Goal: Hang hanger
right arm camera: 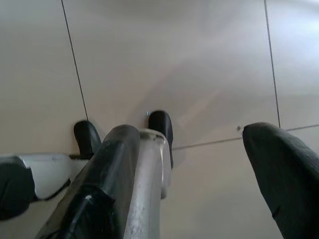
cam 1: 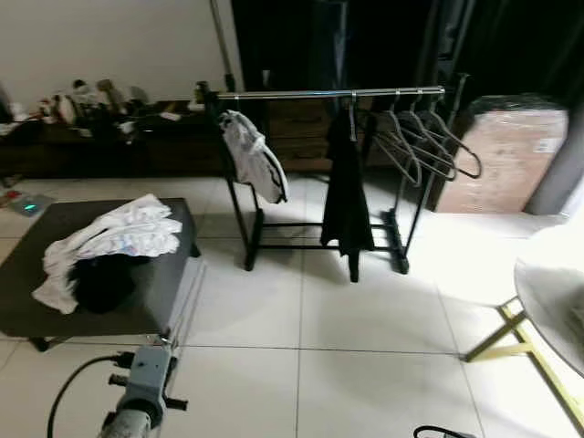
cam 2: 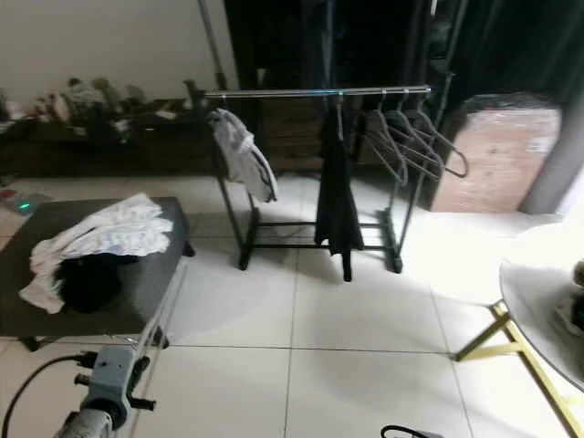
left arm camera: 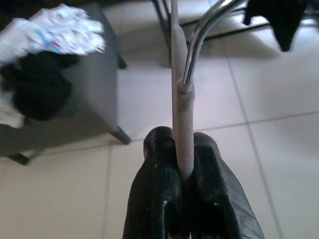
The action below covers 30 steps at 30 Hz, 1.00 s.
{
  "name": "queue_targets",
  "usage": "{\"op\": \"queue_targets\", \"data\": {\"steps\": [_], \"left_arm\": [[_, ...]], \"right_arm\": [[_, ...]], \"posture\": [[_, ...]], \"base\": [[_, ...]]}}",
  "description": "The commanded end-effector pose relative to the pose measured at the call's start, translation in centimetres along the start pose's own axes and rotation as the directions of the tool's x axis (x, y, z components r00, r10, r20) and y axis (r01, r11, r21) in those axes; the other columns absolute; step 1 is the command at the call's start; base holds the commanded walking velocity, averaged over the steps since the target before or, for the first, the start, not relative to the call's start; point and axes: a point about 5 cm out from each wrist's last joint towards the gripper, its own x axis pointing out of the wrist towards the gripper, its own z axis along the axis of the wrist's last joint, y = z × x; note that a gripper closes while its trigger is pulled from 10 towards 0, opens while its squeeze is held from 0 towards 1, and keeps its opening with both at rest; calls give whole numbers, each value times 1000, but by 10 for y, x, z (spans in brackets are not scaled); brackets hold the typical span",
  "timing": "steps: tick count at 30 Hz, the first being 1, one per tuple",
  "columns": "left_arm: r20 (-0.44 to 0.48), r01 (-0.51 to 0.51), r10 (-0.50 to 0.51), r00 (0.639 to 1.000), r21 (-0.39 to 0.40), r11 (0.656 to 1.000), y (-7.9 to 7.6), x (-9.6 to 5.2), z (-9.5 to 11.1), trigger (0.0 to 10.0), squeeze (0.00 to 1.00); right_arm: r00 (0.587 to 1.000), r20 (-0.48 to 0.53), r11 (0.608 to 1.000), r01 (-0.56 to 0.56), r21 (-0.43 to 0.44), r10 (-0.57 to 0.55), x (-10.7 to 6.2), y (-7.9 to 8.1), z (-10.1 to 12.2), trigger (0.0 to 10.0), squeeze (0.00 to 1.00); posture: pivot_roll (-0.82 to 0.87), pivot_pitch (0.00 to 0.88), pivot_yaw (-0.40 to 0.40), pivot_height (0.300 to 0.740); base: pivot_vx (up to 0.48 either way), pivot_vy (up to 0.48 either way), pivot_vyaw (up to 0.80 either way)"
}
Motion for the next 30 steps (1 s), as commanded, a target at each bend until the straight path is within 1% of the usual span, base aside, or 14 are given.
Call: {"op": "queue_targets", "data": {"steps": [1, 5, 10, 16, 19, 20, 22, 23, 24, 25, 26, 27, 29, 30], "left_arm": [[27, -8, 8, 1000, -11, 1000, 3, 1, 8, 10000, 0], [-15, 82, -82, 996, -25, 996, -8, 1, 10, 10000, 0], [-10, 97, -97, 995, -16, 995, -12, -2, 13, 10000, 0], [-23, 181, -181, 983, 3, 983, -16, -2, 19, 10000, 0], [-99, 360, -350, 931, 114, 926, -21, -7, 23, 10000, 0], [-152, 471, -450, 880, 152, 869, -23, -12, 24, 10000, 0], [-203, 551, -516, 832, 191, 813, -24, -16, 24, 10000, 0], [-250, 621, -570, 783, 256, 741, -22, -21, 25, 10000, 0], [-250, 621, -570, 783, 256, 741, -22, -21, 25, 10000, 0], [-295, 680, -612, 733, 296, 671, -21, -25, 27, 10000, 0], [-295, 680, -612, 733, 296, 671, -21, -25, 27, 10000, 0], [-340, 738, -655, 675, 334, 587, -16, -27, 32, 10000, 0], [-377, 771, -673, 636, 351, 532, -11, -28, 38, 10000, 0], [-391, 789, -687, 612, 361, 497, -10, -26, 43, 10000, 0]], "right_arm": [[1000, -4, 1000, -10, -7, 10, 0, 1, 0, 10000, 0], [1000, -4, 999, -21, -47, 21, 1, 6, 2, 10000, 0], [998, 45, 997, -41, -68, 44, 1, 13, 18, 10000, 0], [996, 61, 992, -52, -112, 59, 1, 13, 11, 10000, 0], [987, 117, 964, -73, -257, 106, 0, 16, 28, 10000, 0], [979, 149, 945, -84, -318, 137, -1, 18, 40, 10000, 0], [971, 173, 932, -96, -351, 165, -1, 20, 50, 10000, 0], [960, 194, 910, -108, -400, 200, -3, 22, 61, 10000, 0], [960, 194, 910, -108, -400, 200, -3, 22, 61, 10000, 0], [947, 215, 874, -112, -472, 238, -5, 24, 73, 10000, 0], [947, 215, 874, -112, -472, 238, -5, 24, 73, 10000, 0], [918, 234, 808, -137, -573, 321, -9, 28, 91, 10000, 0], [882, 233, 738, -172, -652, 411, -14, 33, 107, 10000, 0], [841, 216, 667, -210, -715, 496, -20, 37, 120, 10000, 0]], "posture": [[-18, 53, 54, 740], [-19, 68, 54, 740], [-21, 79, 52, 740], [-24, 84, 48, 740], [-23, 95, 41, 740], [-21, 97, 39, 740], [-20, 101, 39, 740], [-22, 103, 38, 740], [-22, 103, 38, 740], [-26, 108, 35, 740], [-26, 108, 35, 740], [-34, 111, 36, 740], [-33, 115, 36, 740], [-34, 117, 37, 740]], "base": [[0, 0, 0], [0, 0, 0], [0, 0, 0], [0, 0, 0], [0, 0, 0], [0, 0, 0], [0, 0, 0], [0, 0, 0], [0, 0, 0], [0, 0, 0], [0, 0, 0], [0, 0, 0], [0, 0, 0], [0, 0, 0]]}}
